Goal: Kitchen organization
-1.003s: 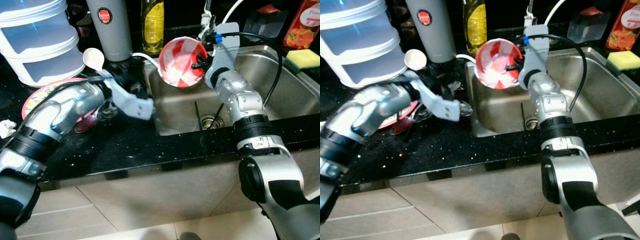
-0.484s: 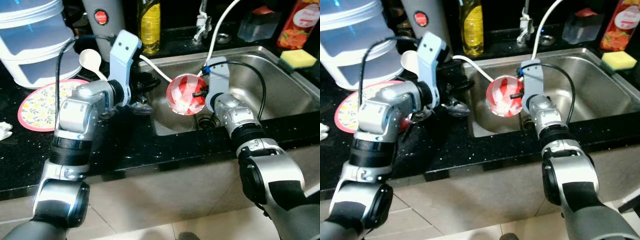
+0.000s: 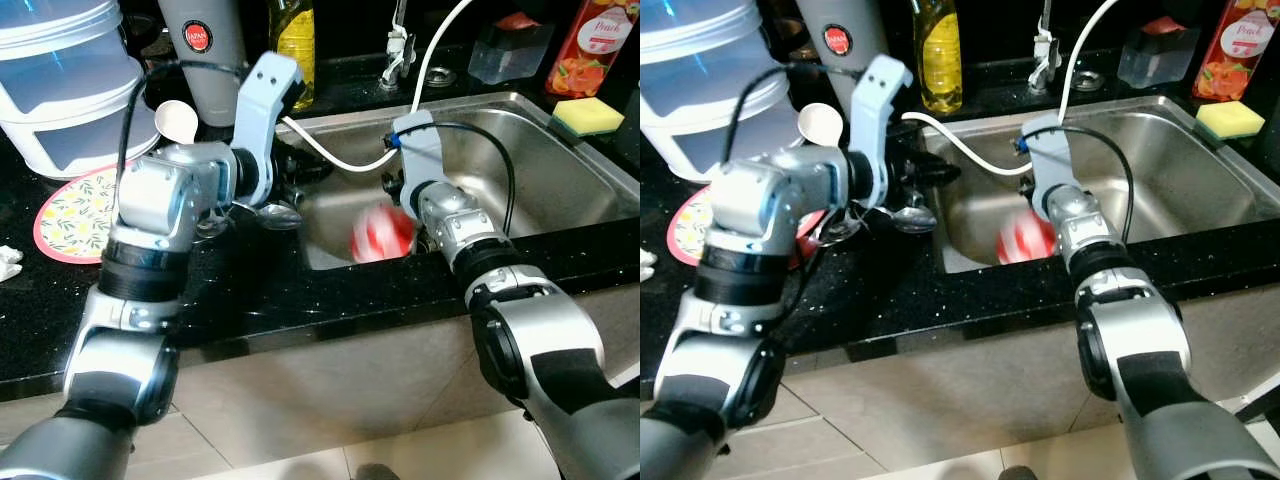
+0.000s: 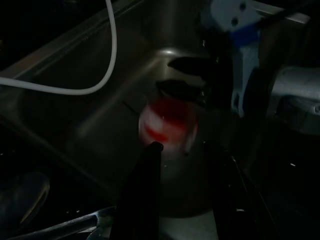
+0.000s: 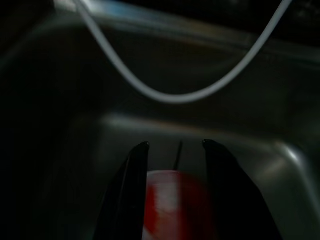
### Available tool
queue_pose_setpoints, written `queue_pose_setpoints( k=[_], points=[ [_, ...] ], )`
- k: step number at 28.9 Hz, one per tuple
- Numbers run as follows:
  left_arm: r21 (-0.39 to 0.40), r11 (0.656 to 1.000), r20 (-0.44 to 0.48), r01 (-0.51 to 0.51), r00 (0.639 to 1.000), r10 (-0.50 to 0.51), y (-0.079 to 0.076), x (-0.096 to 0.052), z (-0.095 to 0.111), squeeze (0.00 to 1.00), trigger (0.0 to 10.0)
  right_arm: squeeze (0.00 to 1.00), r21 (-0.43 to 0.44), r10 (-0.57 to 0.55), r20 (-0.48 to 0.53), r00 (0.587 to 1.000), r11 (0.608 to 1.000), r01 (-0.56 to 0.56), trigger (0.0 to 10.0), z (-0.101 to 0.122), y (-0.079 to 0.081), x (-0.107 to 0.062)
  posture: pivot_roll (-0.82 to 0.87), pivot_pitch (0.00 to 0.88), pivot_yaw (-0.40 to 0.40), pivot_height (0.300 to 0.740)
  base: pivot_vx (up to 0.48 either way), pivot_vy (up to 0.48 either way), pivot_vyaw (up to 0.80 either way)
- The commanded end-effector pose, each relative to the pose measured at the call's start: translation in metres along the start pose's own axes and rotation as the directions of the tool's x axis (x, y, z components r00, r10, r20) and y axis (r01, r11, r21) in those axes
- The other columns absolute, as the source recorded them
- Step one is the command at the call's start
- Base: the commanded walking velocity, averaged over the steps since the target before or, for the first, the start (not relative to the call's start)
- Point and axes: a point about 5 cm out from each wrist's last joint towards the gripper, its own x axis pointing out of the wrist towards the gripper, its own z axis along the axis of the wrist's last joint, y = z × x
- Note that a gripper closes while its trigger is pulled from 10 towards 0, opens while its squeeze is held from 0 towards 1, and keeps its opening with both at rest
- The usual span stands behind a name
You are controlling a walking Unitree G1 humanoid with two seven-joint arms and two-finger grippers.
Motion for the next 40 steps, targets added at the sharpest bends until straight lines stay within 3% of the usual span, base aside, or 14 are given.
queue_pose_setpoints(
  k=[1, 5, 7, 11, 12, 15, 19, 22, 23, 28, 32, 34, 35, 40],
  points=[
    [-0.008, 1.0, -0.026, -0.018, 1.0, 0.018, 0.005, -0.003, -0.002, 0.0, 10.0, 0.0, 0.054, -0.006, 0.049, 0.999, 0.999, 0.004, 10.0, 0.009, -0.001, 0.0, 0.0, 0.011, 0.039, 0.74, 0.0, 0.0, 0.0],
    [-0.01, 1.0, -0.024, -0.023, 0.999, 0.022, 0.005, -0.005, -0.002, 0.0, 10.0, 0.0, 0.109, -0.108, 0.207, 0.972, 0.99, 0.087, 10.0, 0.031, -0.015, -0.003, 0.01, 0.014, 0.038, 0.74, 0.0, 0.0, 0.0],
    [-0.008, 0.999, 0.002, -0.049, 0.999, 0.049, 0.006, -0.009, 0.0, 0.0, 10.0, 0.0, 0.224, -0.169, 0.364, 0.916, 0.97, 0.09, 10.0, 0.055, -0.026, -0.011, 0.01, 0.018, 0.043, 0.74, 0.0, 0.0, 0.0],
    [-0.06, 0.992, 0.047, -0.107, 0.993, 0.11, 0.014, -0.019, 0.002, 0.0, 10.0, 0.0, 0.314, -0.154, 0.534, 0.831, 0.949, -0.026, 10.0, 0.078, -0.033, -0.024, 0.01, 0.023, 0.046, 0.74, 0.0, 0.0, 0.0],
    [-0.06, 0.992, 0.047, -0.107, 0.993, 0.11, 0.014, -0.019, 0.002, 0.0, 10.0, 0.0, 0.314, -0.154, 0.534, 0.831, 0.949, -0.026, 10.0, 0.078, -0.033, -0.024, 0.01, 0.023, 0.046, 0.74, 0.0, 0.0, 0.0],
    [-0.105, 0.975, 0.069, -0.196, 0.977, 0.204, 0.022, -0.031, 0.001, 0.0, 10.0, 0.0, 0.282, -0.04, 0.668, 0.743, 0.938, -0.204, 10.0, 0.096, -0.024, -0.042, 0.01, 0.029, 0.047, 0.74, 0.0, 0.0, 0.0],
    [-0.156, 0.951, 0.095, -0.267, 0.954, 0.283, 0.03, -0.041, -0.001, 0.0, 10.0, 0.0, 0.238, 0.032, 0.716, 0.698, 0.928, -0.287, 10.0, 0.103, -0.015, -0.053, 0.01, 0.036, 0.057, 0.74, 0.0, 0.0, 0.0],
    [-0.222, 0.878, 0.072, -0.424, 0.891, 0.449, 0.041, -0.056, -0.012, 0.0, 10.0, 0.0, 0.21, 0.062, 0.735, 0.675, 0.926, -0.314, 10.0, 0.103, -0.009, -0.059, 0.01, 0.04, 0.063, 0.74, 0.0, 0.0, 0.0],
    [-0.242, 0.813, 0.037, -0.529, 0.832, 0.553, 0.048, -0.063, -0.023, 0.0, 10.0, 0.0, 0.203, 0.07, 0.737, 0.672, 0.926, -0.318, 10.0, 0.101, -0.007, -0.06, 0.02, 0.044, 0.067, 0.74, 0.0, 0.0, 0.0],
    [-0.286, 0.748, -0.024, -0.599, 0.785, 0.619, 0.053, -0.066, -0.041, 0.0, 10.0, 0.0, 0.202, 0.072, 0.735, 0.674, 0.926, -0.319, 10.0, 0.099, -0.006, -0.06, 0.03, 0.044, 0.066, 0.74, 0.0, 0.0, 0.0],
    [-0.288, 0.582, -0.161, -0.761, 0.637, 0.753, 0.073, -0.069, -0.072, 0.05, 10.0, 0.0, 0.193, 0.11, 0.724, 0.681, 0.916, -0.353, 10.0, 0.097, 0.003, -0.061, 0.04, 0.045, 0.061, 0.74, 0.0, 0.0, 0.0],
    [-0.287, 0.575, -0.164, -0.766, 0.63, 0.759, 0.073, -0.069, -0.073, 0.05, 10.0, 0.0, 0.191, 0.116, 0.722, 0.682, 0.914, -0.357, 10.0, 0.097, 0.004, -0.062, 0.04, 0.045, 0.061, 0.74, 0.0, 0.0, 0.0],
    [-0.283, 0.557, -0.169, -0.78, 0.613, 0.772, 0.075, -0.07, -0.074, 1.0, 10.0, 0.0, 0.186, 0.123, 0.722, 0.681, 0.913, -0.362, 10.0, 0.097, 0.006, -0.063, 0.04, 0.046, 0.065, 0.74, 0.0, 0.0, 0.0],
    [-0.291, 0.505, -0.193, -0.812, 0.567, 0.8, 0.08, -0.07, -0.079, 1.0, 10.0, 0.0, 0.183, 0.13, 0.72, 0.681, 0.912, -0.368, 10.0, 0.096, 0.009, -0.064, 0.03, 0.046, 0.069, 0.74, 0.0, 0.0, 0.0]
  ],
)
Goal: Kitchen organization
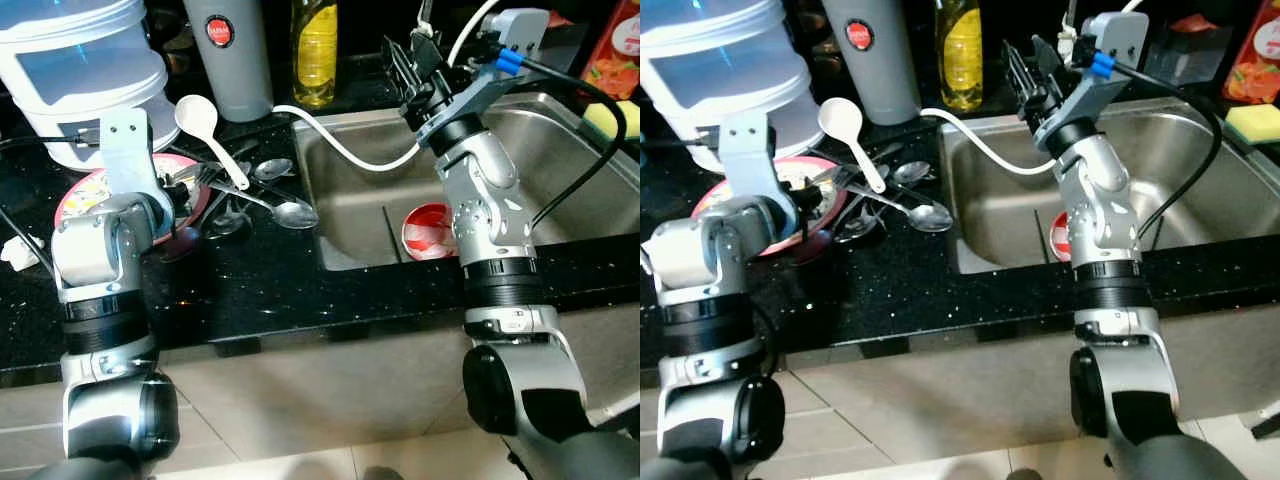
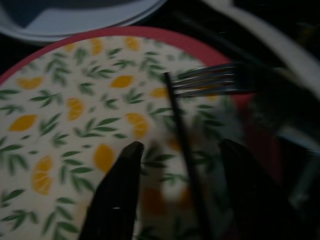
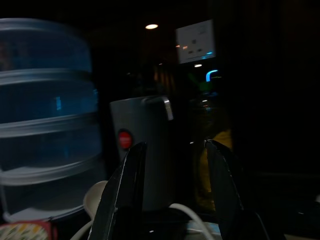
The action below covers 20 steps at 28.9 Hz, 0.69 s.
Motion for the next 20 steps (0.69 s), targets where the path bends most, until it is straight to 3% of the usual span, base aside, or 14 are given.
queue_pose_setpoints(
  k=[1, 13, 15, 17, 18, 20],
  points=[
    [-0.018, 0.999, -0.004, -0.04, 0.999, 0.04, 0.004, 0.006, -0.001, 0.0, 10.0, 0.0, 0.007, 0.0, -0.001, 1.0, 1.0, 0.0, 10.0, 0.0, 0.001, -0.002, 0.03, 0.046, 0.071, 0.74, 0.0, 0.0, 0.0],
    [-0.032, 0.999, -0.01, -0.001, 1.0, 0.001, 0.0, 0.021, 0.002, 0.0, 10.0, 0.0, 0.009, -0.011, -0.008, 1.0, 1.0, 0.011, 10.0, 0.0, 0.0, -0.004, 0.03, 0.046, 0.071, 0.74, 0.0, 0.0, 0.0],
    [-0.025, 1.0, -0.031, 0.008, 0.999, -0.008, -0.002, 0.024, -0.002, 0.0, 4.8, 0.0, 0.008, -0.011, -0.01, 1.0, 1.0, 0.011, 10.0, 0.001, 0.0, -0.004, 0.02, 0.041, 0.074, 0.74, 0.0, 0.0, 0.0],
    [-0.023, 1.0, -0.04, 0.008, 0.999, -0.009, -0.003, 0.025, -0.004, 0.0, 4.8, 0.0, 0.008, -0.011, -0.011, 1.0, 1.0, 0.011, 10.0, 0.001, 0.001, -0.004, 0.02, 0.041, 0.074, 0.74, 0.0, 0.0, 0.0],
    [-0.023, 1.0, -0.052, -0.002, 0.999, 0.001, -0.002, 0.025, -0.007, 0.0, 0.0, 0.0, 0.007, -0.011, -0.011, 1.0, 1.0, 0.011, 10.0, 0.001, 0.0, -0.004, 0.02, 0.04, 0.078, 0.74, 0.0, 0.0, 0.0],
    [-0.05, 0.998, -0.065, -0.043, 0.997, 0.04, 0.004, 0.025, -0.014, 0.0, 0.0, 0.0, 0.005, -0.014, -0.011, 1.0, 1.0, 0.014, 10.0, 0.002, 0.0, -0.005, 0.02, 0.04, 0.078, 0.74, 0.0, 0.0, 0.0]
  ],
)
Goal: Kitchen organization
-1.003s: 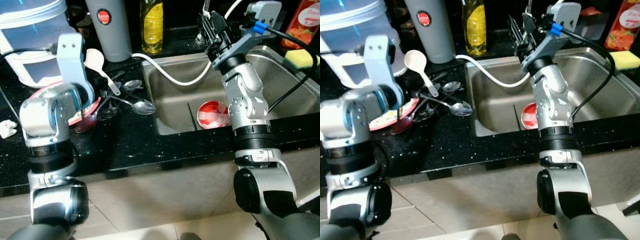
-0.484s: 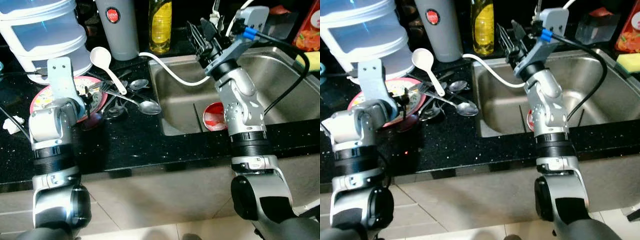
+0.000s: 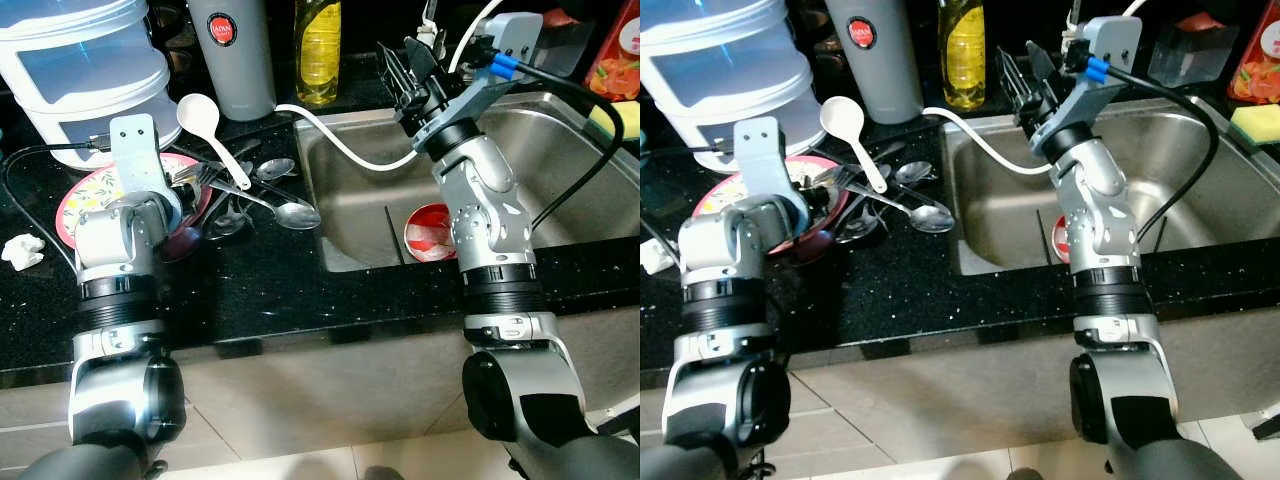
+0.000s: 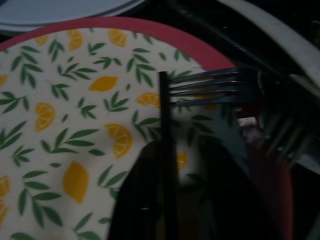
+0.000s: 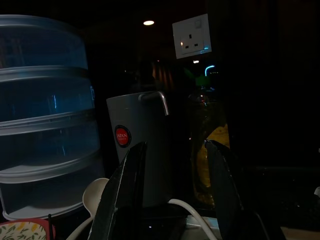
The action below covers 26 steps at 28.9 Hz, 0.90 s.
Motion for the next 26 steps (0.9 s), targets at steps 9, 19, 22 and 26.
queue_pose_setpoints(
  k=[9, 19, 22, 26],
  points=[
    [-0.072, 0.989, 0.067, -0.133, 0.988, 0.137, 0.02, -0.002, 0.0, 0.0, 0.0, 0.0, 0.008, 0.014, -0.011, 1.0, 1.0, -0.014, 10.0, -0.001, 0.004, 0.0, 0.03, 0.029, 0.059, 0.74, 0.0, 0.0, 0.0],
    [0.056, 0.942, 0.499, 0.33, 0.809, -0.312, -0.032, -0.055, 0.053, 0.0, 10.0, 0.0, 0.176, 0.122, -0.016, 0.992, 0.978, -0.117, 10.0, 0.0, 0.015, 0.003, 0.03, 0.02, 0.057, 0.74, 0.0, 0.0, 0.0],
    [0.153, 0.848, 0.485, 0.508, 0.709, -0.512, -0.048, -0.071, 0.051, 0.0, 10.0, 0.0, 0.297, 0.212, 0.0, 0.977, 0.933, -0.202, 10.0, 0.002, 0.023, 0.0, 0.03, 0.019, 0.06, 0.74, 0.0, 0.0, 0.0],
    [0.263, 0.611, 0.42, 0.747, 0.481, -0.769, -0.062, -0.099, 0.041, 0.0, 10.0, 0.0, 0.45, 0.353, 0.061, 0.934, 0.825, -0.341, 10.0, 0.01, 0.041, -0.005, 0.02, 0.023, 0.069, 0.74, 0.0, 0.0, 0.0]
  ],
)
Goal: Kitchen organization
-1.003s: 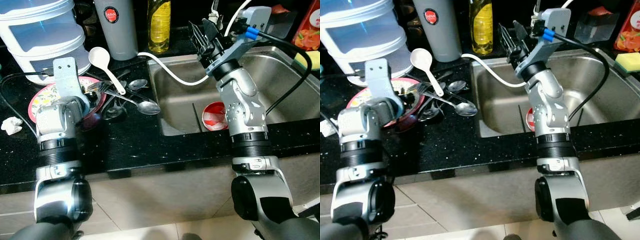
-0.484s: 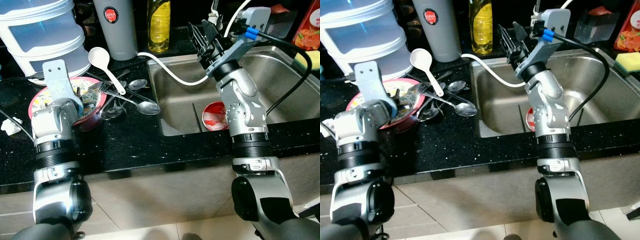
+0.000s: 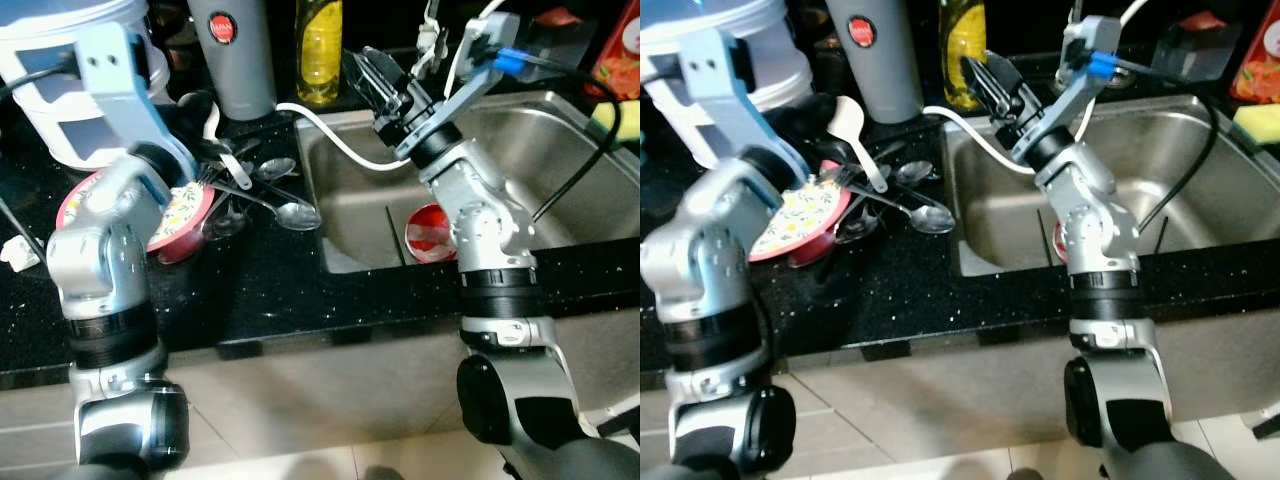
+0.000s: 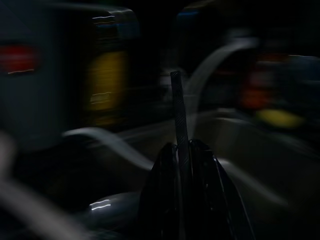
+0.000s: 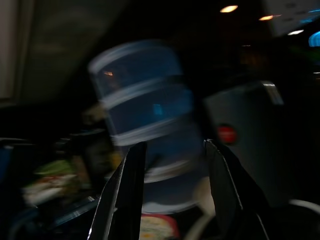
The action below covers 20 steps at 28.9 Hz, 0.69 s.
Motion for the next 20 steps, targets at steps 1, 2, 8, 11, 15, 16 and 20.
queue_pose_setpoints(
  k=[1, 2, 8, 11, 15, 16, 20],
  points=[
    [0.011, 0.999, 0.0, 0.048, 0.999, -0.048, -0.003, -0.005, 0.004, 0.0, 10.0, 0.0, 0.045, 0.045, -0.004, 0.999, 0.998, -0.045, 10.0, -0.002, 0.007, 0.0, 0.02, 0.023, 0.069, 0.74, 0.0, 0.0, 0.0],
    [-0.009, 0.995, 0.002, 0.096, 0.995, -0.096, -0.006, -0.007, 0.004, 0.0, 10.0, 0.0, 0.074, 0.074, 0.001, 0.997, 0.995, -0.074, 10.0, -0.001, 0.01, 0.0, 0.02, 0.023, 0.069, 0.74, 0.0, 0.0, 0.0],
    [-0.043, 0.948, 0.025, 0.316, 0.949, -0.315, -0.028, -0.015, 0.006, 0.0, 10.0, 0.0, 0.23, 0.167, -0.018, 0.986, 0.96, -0.158, 10.0, -0.011, 0.021, -0.006, 0.01, 0.025, 0.072, 0.74, 0.0, 0.0, 0.0],
    [-0.036, 0.93, 0.014, 0.366, 0.93, -0.366, -0.033, -0.018, 0.003, 0.0, 10.0, 0.0, 0.269, 0.177, -0.042, 0.983, 0.95, -0.159, 10.0, -0.015, 0.023, -0.009, 0.01, 0.027, 0.067, 0.74, 0.0, 0.0, 0.0],
    [-0.04, 0.921, 0.004, 0.387, 0.922, -0.387, -0.035, -0.019, 0.002, 0.0, 10.0, 0.0, 0.294, 0.191, -0.045, 0.981, 0.941, -0.169, 10.0, -0.014, 0.025, -0.009, 0.01, 0.028, 0.067, 0.74, 0.0, 0.0, 0.0],
    [-0.04, 0.921, 0.004, 0.387, 0.922, -0.387, -0.035, -0.019, 0.002, 0.0, 10.0, 0.0, 0.294, 0.191, -0.045, 0.981, 0.941, -0.169, 10.0, -0.014, 0.025, -0.009, 0.01, 0.028, 0.067, 0.74, 0.0, 0.0, 0.0],
    [-0.044, 0.918, -0.004, 0.393, 0.919, -0.394, -0.034, -0.02, 0.003, 0.0, 10.0, 0.0, 0.31, 0.197, -0.05, 0.979, 0.935, -0.172, 2.2, -0.014, 0.026, -0.01, 0.01, 0.028, 0.068, 0.74, 0.0, 0.0, 0.0]
  ],
)
